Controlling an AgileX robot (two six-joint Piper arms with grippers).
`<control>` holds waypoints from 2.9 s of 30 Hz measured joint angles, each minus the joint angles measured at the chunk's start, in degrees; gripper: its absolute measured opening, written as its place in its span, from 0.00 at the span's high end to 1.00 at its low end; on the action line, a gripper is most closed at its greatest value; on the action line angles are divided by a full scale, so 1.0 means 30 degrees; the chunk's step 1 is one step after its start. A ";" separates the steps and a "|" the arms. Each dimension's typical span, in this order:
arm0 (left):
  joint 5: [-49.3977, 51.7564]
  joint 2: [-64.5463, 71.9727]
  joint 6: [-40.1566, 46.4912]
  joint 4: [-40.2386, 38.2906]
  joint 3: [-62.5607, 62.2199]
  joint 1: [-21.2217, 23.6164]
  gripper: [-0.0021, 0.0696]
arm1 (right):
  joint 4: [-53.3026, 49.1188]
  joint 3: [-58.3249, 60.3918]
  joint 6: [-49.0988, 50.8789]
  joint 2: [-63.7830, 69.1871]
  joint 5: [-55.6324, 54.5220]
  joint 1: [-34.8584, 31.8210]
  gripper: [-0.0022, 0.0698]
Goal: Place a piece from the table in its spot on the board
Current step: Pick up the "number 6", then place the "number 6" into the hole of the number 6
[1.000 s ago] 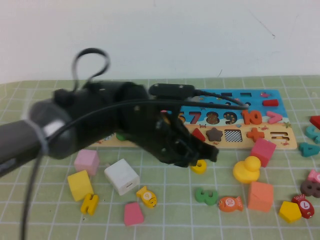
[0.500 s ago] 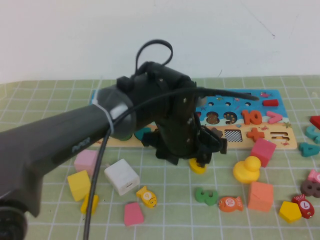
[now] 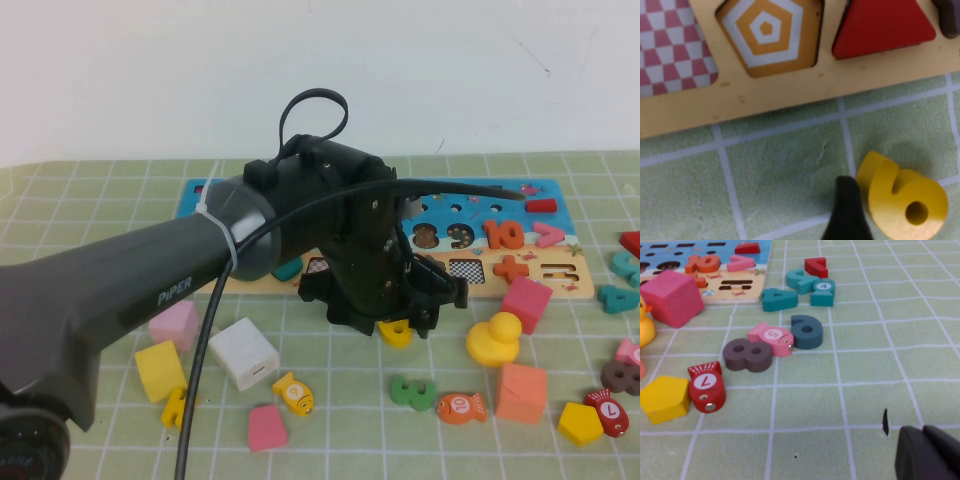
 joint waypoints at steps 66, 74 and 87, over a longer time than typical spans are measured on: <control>0.2792 0.4541 0.8699 0.5580 -0.9356 0.1615 0.55 | 0.0000 0.0000 0.0000 0.0000 0.0000 0.0000 0.97; 0.2584 0.5228 0.8861 0.5280 -0.9537 0.1615 0.55 | 0.0000 0.0000 0.0000 0.0000 0.0000 0.0000 0.97; 0.2575 0.5302 0.9382 0.5465 -0.9649 0.1615 0.55 | 0.0000 0.0000 0.0000 0.0000 0.0000 0.0000 0.97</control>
